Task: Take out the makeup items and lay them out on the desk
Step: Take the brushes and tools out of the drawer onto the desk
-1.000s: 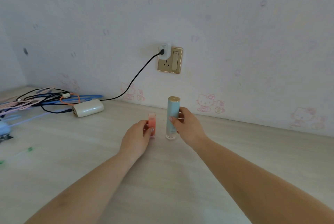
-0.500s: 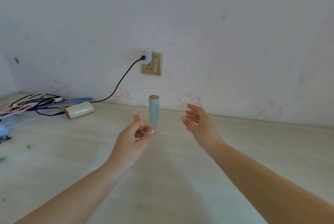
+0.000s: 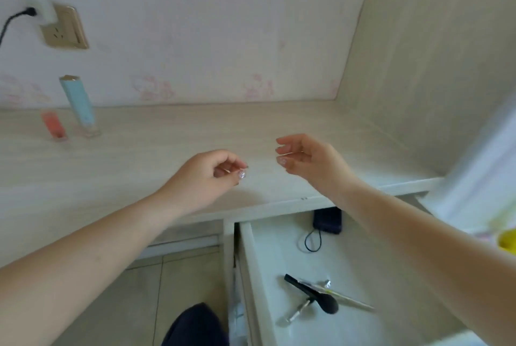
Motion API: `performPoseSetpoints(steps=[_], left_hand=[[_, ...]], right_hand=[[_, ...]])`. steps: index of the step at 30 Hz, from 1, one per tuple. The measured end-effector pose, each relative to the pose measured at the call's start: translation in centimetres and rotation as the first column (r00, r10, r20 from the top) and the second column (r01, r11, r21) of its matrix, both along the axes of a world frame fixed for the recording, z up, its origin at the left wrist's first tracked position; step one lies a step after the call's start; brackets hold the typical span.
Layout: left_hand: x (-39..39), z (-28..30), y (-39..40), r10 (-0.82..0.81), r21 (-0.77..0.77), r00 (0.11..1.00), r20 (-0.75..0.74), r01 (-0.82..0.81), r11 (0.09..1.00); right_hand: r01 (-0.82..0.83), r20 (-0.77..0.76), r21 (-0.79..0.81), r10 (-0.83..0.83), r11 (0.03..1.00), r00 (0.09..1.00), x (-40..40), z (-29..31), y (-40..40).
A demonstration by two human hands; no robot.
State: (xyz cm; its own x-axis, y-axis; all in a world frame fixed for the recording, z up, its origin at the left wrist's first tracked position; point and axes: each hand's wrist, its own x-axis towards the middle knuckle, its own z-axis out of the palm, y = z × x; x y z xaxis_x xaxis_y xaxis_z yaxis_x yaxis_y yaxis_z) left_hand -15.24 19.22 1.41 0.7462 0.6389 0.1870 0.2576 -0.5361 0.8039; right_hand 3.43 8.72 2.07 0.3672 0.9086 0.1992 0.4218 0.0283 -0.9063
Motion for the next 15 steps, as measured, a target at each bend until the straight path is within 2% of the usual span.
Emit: performPoseSetpoints(steps=[3,7,11,15], left_hand=[[2.2,-0.9,-2.9,-0.163,0.019,0.983,-0.089,0.165,0.986],[6.2,-4.1,-6.6,-0.314,0.046,0.894,-0.319,0.346,0.937],[8.8,-7.9,-8.1,-0.293,0.125,0.718,-0.631,0.468,0.875],[10.5,-10.6,-8.8,-0.17,0.231,0.561,-0.81,0.571,0.788]], right_hand=[[0.027,0.04,-0.107,-0.023,0.994,0.999,2.0,-2.1,-3.7],[0.036,0.053,-0.389,-0.017,0.921,0.998,5.6,-5.6,-8.8],[0.081,0.285,-0.654,0.146,0.752,0.947,7.1,-8.8,-10.8],[0.072,0.358,-0.822,0.413,0.566,0.837,6.5,-10.8,-11.3]])
